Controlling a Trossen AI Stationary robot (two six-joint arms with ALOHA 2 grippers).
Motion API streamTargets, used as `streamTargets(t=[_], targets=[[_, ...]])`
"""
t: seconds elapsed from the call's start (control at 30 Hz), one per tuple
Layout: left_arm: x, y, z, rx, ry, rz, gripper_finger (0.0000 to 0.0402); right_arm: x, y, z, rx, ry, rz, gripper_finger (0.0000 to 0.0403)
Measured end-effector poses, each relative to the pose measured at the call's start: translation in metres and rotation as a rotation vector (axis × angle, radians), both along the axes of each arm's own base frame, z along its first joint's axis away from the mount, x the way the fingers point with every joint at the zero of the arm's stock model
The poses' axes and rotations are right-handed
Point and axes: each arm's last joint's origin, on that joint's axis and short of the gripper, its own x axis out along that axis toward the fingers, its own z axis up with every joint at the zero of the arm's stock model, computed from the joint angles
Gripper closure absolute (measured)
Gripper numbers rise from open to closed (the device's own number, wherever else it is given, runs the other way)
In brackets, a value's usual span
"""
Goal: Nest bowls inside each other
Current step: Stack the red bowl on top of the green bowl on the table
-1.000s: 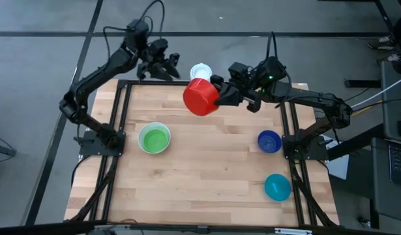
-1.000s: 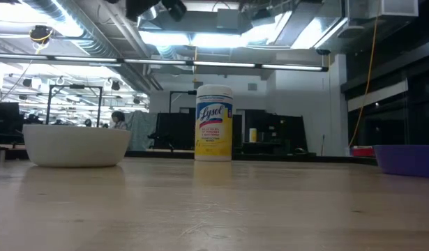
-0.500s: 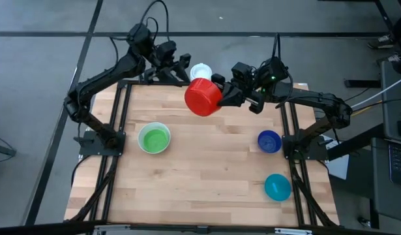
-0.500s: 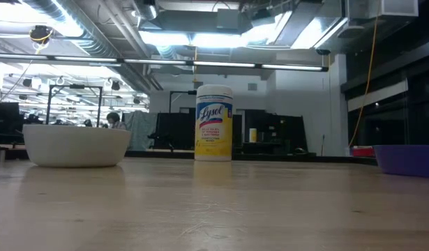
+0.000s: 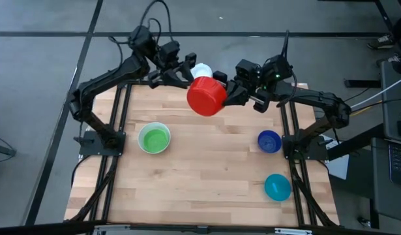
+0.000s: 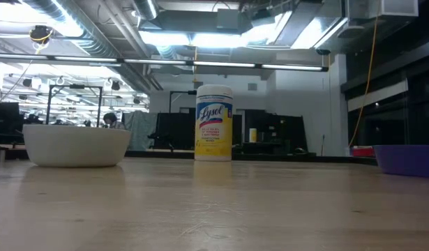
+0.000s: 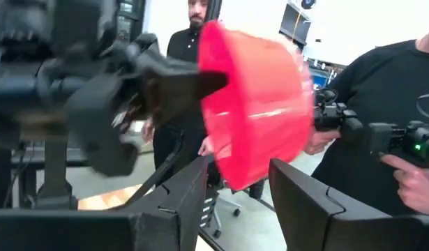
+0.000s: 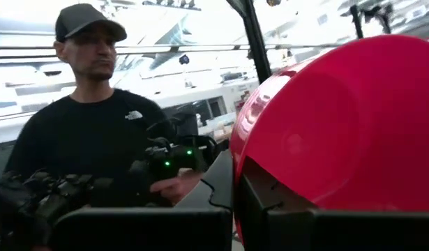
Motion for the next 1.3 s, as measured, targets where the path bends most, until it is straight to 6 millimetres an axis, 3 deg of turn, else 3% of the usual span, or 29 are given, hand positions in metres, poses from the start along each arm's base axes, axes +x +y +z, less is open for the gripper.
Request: streamTargets(t=[0.17,0.27,0.53,0.77,1.3], targets=[[0.015,0.009,-0.014,-0.022,0.023,-0.006,0.0249,0.006,-0.001,0.004,-0.013,0.013,0.040,0.0401],[0.018,0.007,-0.012,-0.014,-0.005,-0.023,0.0248,0.011,-0.002,-0.001,-0.001,0.046,0.054,0.0401],[0.008,-0.008,0.010,0.023,-0.056,-0.053,0.0248,0.016,-0.005,-0.005,-0.005,0.066,0.066,0.0401],[-0.009,-0.004,0.022,0.046,-0.069,-0.028,0.0248,0.008,-0.005,0.018,-0.035,-0.005,0.065,0.0401],[0.000,-0.022,0.022,0.045,-0.088,-0.074,0.0248,0.011,-0.008,0.013,-0.024,0.025,0.059,0.0401]])
